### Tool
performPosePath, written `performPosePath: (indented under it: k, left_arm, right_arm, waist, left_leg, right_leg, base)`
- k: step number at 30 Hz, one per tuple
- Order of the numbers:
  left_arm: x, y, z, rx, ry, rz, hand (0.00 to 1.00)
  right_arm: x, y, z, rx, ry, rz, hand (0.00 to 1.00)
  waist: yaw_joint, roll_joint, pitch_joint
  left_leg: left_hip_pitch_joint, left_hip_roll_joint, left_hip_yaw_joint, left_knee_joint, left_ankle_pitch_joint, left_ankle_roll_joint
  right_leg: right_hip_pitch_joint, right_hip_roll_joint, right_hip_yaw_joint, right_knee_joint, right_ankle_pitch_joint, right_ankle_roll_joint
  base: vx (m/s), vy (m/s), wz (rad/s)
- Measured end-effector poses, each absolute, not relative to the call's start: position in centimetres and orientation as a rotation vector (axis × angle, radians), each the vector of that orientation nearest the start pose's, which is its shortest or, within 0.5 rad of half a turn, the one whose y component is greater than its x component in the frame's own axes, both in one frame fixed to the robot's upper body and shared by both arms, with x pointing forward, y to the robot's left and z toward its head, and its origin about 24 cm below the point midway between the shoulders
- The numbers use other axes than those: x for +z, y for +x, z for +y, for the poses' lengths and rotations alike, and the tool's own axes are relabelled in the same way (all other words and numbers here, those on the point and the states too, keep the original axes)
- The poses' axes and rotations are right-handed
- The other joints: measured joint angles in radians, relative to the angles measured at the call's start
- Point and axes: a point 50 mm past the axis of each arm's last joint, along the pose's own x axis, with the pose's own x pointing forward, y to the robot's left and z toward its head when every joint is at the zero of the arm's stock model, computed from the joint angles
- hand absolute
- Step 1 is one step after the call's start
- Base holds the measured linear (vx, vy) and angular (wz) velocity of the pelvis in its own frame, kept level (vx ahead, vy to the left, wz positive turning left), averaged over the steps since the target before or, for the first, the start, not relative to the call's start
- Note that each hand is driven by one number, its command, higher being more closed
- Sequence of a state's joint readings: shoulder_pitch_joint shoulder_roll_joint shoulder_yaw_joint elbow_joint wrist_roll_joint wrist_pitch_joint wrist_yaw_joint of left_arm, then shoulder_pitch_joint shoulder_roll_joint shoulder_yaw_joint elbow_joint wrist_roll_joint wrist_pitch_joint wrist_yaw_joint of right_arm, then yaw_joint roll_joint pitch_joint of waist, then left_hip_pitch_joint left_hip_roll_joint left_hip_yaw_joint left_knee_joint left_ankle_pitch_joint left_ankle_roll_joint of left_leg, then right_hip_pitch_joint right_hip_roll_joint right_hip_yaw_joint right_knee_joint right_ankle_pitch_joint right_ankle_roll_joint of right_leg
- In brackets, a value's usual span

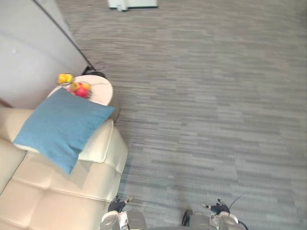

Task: Pick up cushions and gather them together orderly.

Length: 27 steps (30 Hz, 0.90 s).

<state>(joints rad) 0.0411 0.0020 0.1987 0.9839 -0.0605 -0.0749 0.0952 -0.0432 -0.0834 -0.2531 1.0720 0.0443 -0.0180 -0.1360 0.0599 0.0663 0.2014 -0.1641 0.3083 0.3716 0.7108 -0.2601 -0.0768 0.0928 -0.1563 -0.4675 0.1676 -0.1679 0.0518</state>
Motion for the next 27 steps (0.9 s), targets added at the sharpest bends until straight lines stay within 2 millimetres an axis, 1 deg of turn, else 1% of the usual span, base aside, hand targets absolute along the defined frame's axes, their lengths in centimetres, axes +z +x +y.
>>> performPosePath:
  k: [1, 2, 3, 4, 5, 6, 7, 8, 9, 10, 11, 12, 13, 14, 15, 16, 17, 18, 19, 20, 21, 22, 23, 24, 25, 26, 27]
  left_arm:
    - [-14.9, 12.8, 18.5, 0.318, -0.094, 0.942, 0.0]
    - [-14.8, 13.1, 18.7, 0.316, -0.09, 0.935, 0.0]
    - [-14.8, 13.1, 18.6, 0.314, -0.089, 0.937, 0.0]
    - [-15.0, 12.9, 18.5, 0.309, -0.087, 0.947, 0.0]
    - [-14.9, 13.0, 18.7, 0.302, -0.072, 0.947, 0.0]
    - [-14.8, 13.1, 19.3, 0.306, -0.059, 0.94, 0.0]
    - [-14.7, 13.2, 19.6, 0.309, -0.05, 0.937, 0.0]
    - [-14.7, 13.2, 20.2, 0.312, -0.038, 0.937, 0.0]
    - [-14.8, 13.0, 20.1, 0.313, -0.041, 0.946, 0.0]
    - [-14.8, 12.9, 20.1, 0.312, -0.041, 0.948, 0.0]
    - [-15.0, 12.6, 20.0, 0.311, -0.043, 0.96, 0.0]
    - [-15.1, 12.3, 20.0, 0.31, -0.042, 0.969, 0.0]
    - [-15.1, 12.3, 20.0, 0.309, -0.041, 0.972, 0.0]
    - [-15.2, 12.1, 20.0, 0.303, -0.033, 0.987, 0.0]
    - [-15.3, 12.0, 20.1, 0.303, -0.03, 0.996, 0.0]
    - [-15.3, 11.9, 20.0, 0.304, -0.032, 0.997, 0.0]
    - [-15.3, 11.9, 20.0, 0.304, -0.032, 0.996, 0.0]
    - [-15.3, 11.9, 20.0, 0.303, -0.032, 0.997, 0.0]
    - [-15.3, 11.9, 19.9, 0.301, -0.034, 0.997, 0.0]
    - [-15.3, 12.0, 19.8, 0.299, -0.036, 0.995, 0.0]
    - [-15.3, 12.0, 19.6, 0.295, -0.037, 0.996, 0.0]
    - [-15.3, 11.9, 19.5, 0.296, -0.04, 0.998, 0.0]
    - [-15.3, 12.0, 19.5, 0.294, -0.033, 0.997, 0.0]
    - [-15.3, 11.8, 19.8, 0.296, -0.023, 0.999, 0.0]
    - [-15.4, 11.7, 19.7, 0.301, -0.025, 1.004, 0.0]
    - [-15.6, 11.5, 18.7, 0.291, -0.045, 1.01, 0.0]
    - [-15.7, 11.3, 18.0, 0.287, -0.064, 1.013, 0.0]
  right_arm:
    - [-14.7, 13.8, -21.6, -0.405, 0.03, 0.993, 0.0]
    - [-14.7, 13.8, -21.7, -0.407, 0.029, 0.995, 0.0]
    - [-14.7, 13.6, -21.8, -0.408, 0.024, 0.998, 0.0]
    - [-14.7, 13.5, -22.0, -0.409, 0.02, 1.001, 0.0]
    - [-14.8, 13.5, -21.8, -0.408, 0.024, 1.003, 0.0]
    - [-14.8, 14.0, -20.9, -0.382, 0.04, 0.997, 0.0]
    - [-14.7, 14.3, -20.5, -0.371, 0.045, 0.991, 0.0]
    - [-14.6, 14.8, -20.1, -0.353, 0.046, 0.981, 0.0]
    - [-14.7, 14.7, -20.1, -0.351, 0.044, 0.984, 0.0]
    - [-14.7, 14.6, -20.1, -0.351, 0.043, 0.985, 0.0]
    - [-14.8, 14.3, -20.3, -0.352, 0.037, 0.994, 0.0]
    - [-14.9, 13.9, -20.4, -0.343, 0.019, 1.002, 0.0]
    - [-14.9, 13.8, -20.4, -0.337, 0.013, 1.005, 0.0]
    - [-15.0, 13.5, -20.4, -0.331, 0.008, 1.013, 0.0]
    - [-15.0, 13.4, -20.5, -0.331, 0.003, 1.014, 0.0]
    - [-15.2, 12.7, -20.6, -0.334, -0.005, 1.031, 0.0]
    - [-15.2, 12.7, -20.6, -0.336, 0.003, 1.029, 0.0]
    - [-15.1, 12.9, -20.8, -0.332, -0.006, 1.022, 0.0]
    - [-15.0, 13.2, -20.8, -0.327, -0.011, 1.012, 0.0]
    - [-14.9, 13.4, -20.8, -0.326, -0.01, 1.004, 0.0]
    - [-14.9, 13.5, -20.8, -0.327, -0.007, 1.0, 0.0]
    - [-14.9, 13.7, -20.7, -0.325, -0.004, 0.995, 0.0]
    - [-14.8, 13.8, -20.6, -0.324, -0.001, 0.992, 0.0]
    - [-15.0, 13.2, -20.7, -0.329, 0.003, 1.006, 0.0]
    - [-15.0, 13.0, -20.8, -0.343, 0.01, 1.009, 0.0]
    - [-14.9, 12.9, -21.6, -0.362, 0.001, 1.006, 0.0]
    - [-14.7, 13.1, -21.9, -0.368, -0.004, 0.997, 0.0]
  waist:
    - [-0.001, -0.006, 0.004]
    - [-0.001, -0.01, 0.005]
    - [-0.003, -0.008, 0.004]
    - [-0.003, 0.003, -0.003]
    - [-0.002, 0.0, -0.006]
    - [0.009, -0.036, -0.003]
    - [0.015, -0.045, -0.006]
    - [0.017, -0.058, -0.007]
    - [0.019, -0.059, -0.006]
    - [0.018, -0.06, -0.006]
    - [0.008, -0.053, -0.01]
    - [0.0, -0.056, -0.012]
    - [-0.005, -0.059, -0.013]
    - [-0.015, -0.063, -0.014]
    - [-0.021, -0.069, -0.01]
    - [-0.022, -0.064, -0.006]
    - [-0.022, -0.063, -0.006]
    - [-0.027, -0.059, -0.004]
    - [-0.03, -0.056, -0.002]
    - [-0.031, -0.053, 0.001]
    - [-0.035, -0.051, 0.002]
    - [-0.037, -0.051, 0.003]
    - [-0.039, -0.063, 0.002]
    - [-0.048, -0.079, 0.0]
    - [-0.055, -0.088, -0.006]
    - [-0.051, -0.05, -0.016]
    - [-0.047, -0.022, -0.025]
  left_leg:
    - [-0.018, -0.013, 0.052, -0.042, 0.001, 0.002]
    - [-0.041, -0.033, 0.155, -0.116, 0.008, 0.014]
    - [-0.043, -0.041, 0.255, -0.186, 0.045, 0.052]
    - [-0.041, -0.044, 0.347, -0.275, 0.128, 0.091]
    - [-0.031, -0.061, 0.386, -0.294, 0.105, 0.137]
    - [-0.035, -0.089, 0.373, -0.289, 0.094, 0.146]
    - [-0.035, -0.097, 0.365, -0.29, 0.089, 0.148]
    - [-0.027, -0.115, 0.332, -0.288, 0.081, 0.161]
    - [0.01, -0.134, 0.298, -0.294, 0.076, 0.163]
    - [0.024, -0.14, 0.288, -0.299, 0.071, 0.161]
    - [0.075, -0.16, 0.247, -0.334, 0.048, 0.144]
    - [0.122, -0.19, 0.199, -0.378, 0.026, 0.126]
    - [0.131, -0.198, 0.187, -0.386, 0.024, 0.129]
    - [0.148, -0.212, 0.156, -0.4, 0.02, 0.132]
    - [0.182, -0.219, 0.129, -0.42, 0.02, 0.131]
    - [0.218, -0.224, 0.099, -0.443, 0.022, 0.128]
    - [0.231, -0.225, 0.093, -0.454, 0.023, 0.126]
    - [0.249, -0.224, 0.072, -0.473, 0.025, 0.121]
    - [0.263, -0.217, 0.038, -0.485, 0.017, 0.11]
    - [0.272, -0.211, 0.02, -0.484, 0.01, 0.1]
    - [0.276, -0.197, -0.012, -0.481, 0.001, 0.084]
    - [0.276, -0.191, -0.051, -0.478, -0.011, 0.064]
    - [0.288, -0.197, -0.093, -0.478, -0.025, 0.041]
    - [0.308, -0.212, -0.15, -0.477, -0.042, 0.015]
    - [0.319, -0.212, -0.186, -0.48, -0.047, 0.006]
    - [0.328, -0.191, -0.22, -0.492, -0.051, 0.001]
    - [0.327, -0.163, -0.236, -0.501, -0.055, -0.006]
  right_leg:
    - [0.01, -0.015, -0.023, -0.01, 0.005, 0.009]
    - [0.026, -0.044, -0.067, -0.019, 0.013, 0.022]
    - [0.044, -0.058, -0.104, -0.028, 0.016, 0.033]
    - [0.065, -0.052, -0.133, -0.036, 0.013, 0.054]
    - [0.087, -0.056, -0.151, -0.045, 0.003, 0.086]
    - [0.101, -0.069, -0.166, -0.068, 0.02, 0.079]
    - [0.109, -0.068, -0.167, -0.078, 0.03, 0.068]
    - [0.137, -0.072, -0.179, -0.085, 0.074, 0.078]
    - [0.154, -0.101, -0.176, 0.004, 0.09, 0.087]
    - [0.152, -0.116, -0.175, 0.052, 0.094, 0.093]
    - [0.139, -0.161, -0.164, 0.216, 0.119, 0.122]
    - [0.075, -0.222, -0.102, 0.437, 0.137, 0.081]
    - [0.044, -0.234, -0.069, 0.505, 0.123, 0.066]
    - [-0.028, -0.229, 0.013, 0.63, 0.063, 0.056]
    - [-0.093, -0.207, 0.068, 0.708, 0.0, 0.051]
    - [-0.153, -0.187, 0.073, 0.712, -0.051, 0.023]
    - [-0.174, -0.179, 0.072, 0.694, -0.064, 0.015]
    - [-0.226, -0.149, 0.074, 0.599, -0.078, 0.007]
    - [-0.27, -0.107, 0.098, 0.466, -0.072, 0.003]
    - [-0.282, -0.084, 0.122, 0.4, -0.063, 0.006]
    - [-0.304, -0.038, 0.182, 0.282, -0.022, 0.011]
    - [-0.309, 0.001, 0.247, 0.172, 0.034, 0.019]
    - [-0.303, 0.014, 0.315, 0.079, 0.084, 0.035]
    - [-0.299, 0.011, 0.358, 0.076, 0.149, 0.032]
    - [-0.303, 0.018, 0.356, 0.121, 0.156, 0.014]
    - [-0.311, 0.024, 0.327, 0.182, 0.095, -0.001]
    - [-0.321, 0.037, 0.305, 0.222, 0.051, -0.009]
  base:
    - [0.22, 0.082, 0.91]
    - [0.23, 0.113, 1.01]
    - [0.29, 0.179, 1.09]
    - [0.27, 0.184, 1.02]
    - [0.34, 0.227, 0.9]
    - [0.23, 0.145, 0.65]
    - [0.36, 0.187, 0.53]
    - [0.3, 0.161, 0.55]
    - [0.36, 0.201, 0.59]
    - [0.28, 0.197, 0.67]
    - [0.27, 0.198, 0.72]
    - [0.26, 0.173, 0.78]
    - [0.25, 0.08, 0.79]
    - [0.2, 0.002, 0.87]
    - [0.27, -0.026, 1.05]
    - [0.22, -0.026, 0.81]
    - [0.27, -0.055, 0.6]
    - [0.24, -0.099, 0.56]
    - [0.25, -0.135, 0.64]
    - [0.21, -0.15, 0.73]
    - [0.24, -0.194, 0.76]
    - [0.28, -0.276, 1.01]
    - [0.37, -0.383, 1.21]
    - [0.34, -0.365, 1.2]
    - [0.39, -0.355, 1.03]
    - [0.39, -0.305, 0.73]
    - [0.46, -0.322, 0.61]
